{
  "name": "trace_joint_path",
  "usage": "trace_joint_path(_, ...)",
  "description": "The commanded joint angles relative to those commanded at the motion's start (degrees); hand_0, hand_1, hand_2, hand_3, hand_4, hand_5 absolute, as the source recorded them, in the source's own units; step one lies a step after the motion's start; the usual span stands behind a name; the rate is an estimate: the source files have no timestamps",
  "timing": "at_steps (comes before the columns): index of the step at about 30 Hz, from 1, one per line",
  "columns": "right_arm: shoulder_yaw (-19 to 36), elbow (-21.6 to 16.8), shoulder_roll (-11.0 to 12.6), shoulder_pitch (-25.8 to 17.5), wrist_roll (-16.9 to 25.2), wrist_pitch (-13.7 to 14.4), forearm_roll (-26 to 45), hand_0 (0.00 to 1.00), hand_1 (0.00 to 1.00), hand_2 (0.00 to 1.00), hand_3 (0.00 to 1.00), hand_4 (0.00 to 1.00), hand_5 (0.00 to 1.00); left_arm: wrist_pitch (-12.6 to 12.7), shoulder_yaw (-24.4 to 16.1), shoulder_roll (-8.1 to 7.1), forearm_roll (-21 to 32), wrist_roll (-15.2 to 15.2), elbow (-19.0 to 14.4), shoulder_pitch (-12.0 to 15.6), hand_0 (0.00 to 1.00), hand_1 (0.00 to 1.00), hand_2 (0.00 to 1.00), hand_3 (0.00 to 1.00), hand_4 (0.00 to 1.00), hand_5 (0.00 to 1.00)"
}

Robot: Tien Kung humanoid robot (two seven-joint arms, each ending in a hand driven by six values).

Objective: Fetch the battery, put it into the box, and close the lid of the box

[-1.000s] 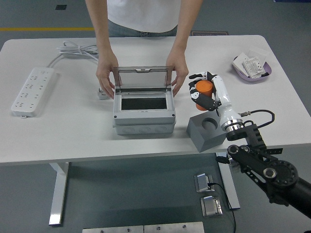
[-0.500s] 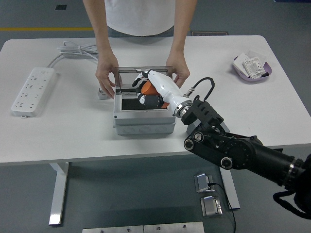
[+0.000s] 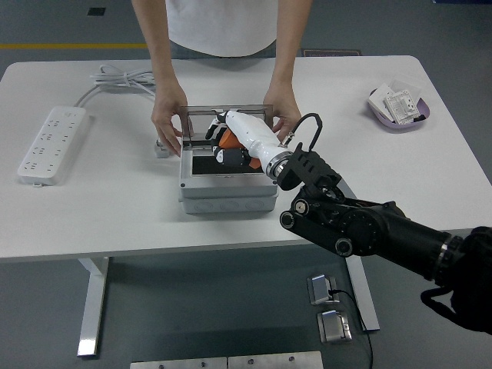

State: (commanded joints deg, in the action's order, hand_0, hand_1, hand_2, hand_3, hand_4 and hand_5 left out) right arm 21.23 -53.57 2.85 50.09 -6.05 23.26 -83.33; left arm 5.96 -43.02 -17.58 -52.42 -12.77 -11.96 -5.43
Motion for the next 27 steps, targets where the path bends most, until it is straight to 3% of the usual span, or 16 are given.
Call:
trace_joint_path(8,0.5,0.2,-0.2,-0.2,2.7,1.6,1.1,0.209,0.209,0.487,0.554,0.002,0.002,0.0,-0.5,-0.05,-0.6,-0.1,0.0,-0.2,0.641,0.694,0.591,0.568,0.48,0.039)
trace_joint_path(9,0.4,0.2,-0.3,-0.2,3.1,2.1,1.3,0.275,0.331,0.556,0.658,0.428,0.102,0.0,-0.5,-0.03,-0.6,-0.1,0.0,-0.2,0.641,0.694,0.59,0.567,0.479,0.039)
trace_joint_path(14,-0.3,0.7,-0.7,-0.6,6.3,5.6,3.1,0.275,0.331,0.556,0.658,0.428,0.102,-0.1,-0.6,0.12,-0.9,-0.2,0.0,-0.5,0.641,0.694,0.59,0.567,0.479,0.039)
trace_joint_path(15,-0.5,0.8,-0.8,-0.7,7.1,6.4,3.5,0.412,0.469,0.601,0.711,0.669,0.286,-0.1,-0.7,0.15,-1.0,-0.2,0.0,-0.5,0.641,0.694,0.59,0.567,0.478,0.037)
trace_joint_path(20,-1.1,1.3,-1.1,-1.2,10.3,8.7,4.9,0.412,0.469,0.601,0.711,0.669,0.286,-0.2,-0.9,0.33,-1.5,-0.3,0.0,-0.7,0.641,0.694,0.59,0.567,0.478,0.037)
trace_joint_path(21,-1.3,1.4,-1.1,-1.2,10.7,9.0,5.0,0.487,0.493,0.61,0.737,0.703,0.318,-0.2,-0.9,0.37,-1.5,-0.3,0.0,-0.8,0.641,0.694,0.59,0.567,0.478,0.036)
trace_joint_path(23,-2.1,1.8,-1.2,-1.2,11.2,9.3,4.7,0.487,0.493,0.61,0.737,0.703,0.318,-0.3,-0.7,0.42,-1.5,-0.3,0.0,-0.9,0.641,0.694,0.59,0.567,0.478,0.036)
trace_joint_path(27,-4.9,2.2,-1.1,-0.5,9.9,7.5,2.2,0.465,0.468,0.577,0.709,0.716,0.337,-0.3,-0.6,0.38,-1.6,-0.2,0.0,-1.2,0.641,0.694,0.59,0.567,0.477,0.036)
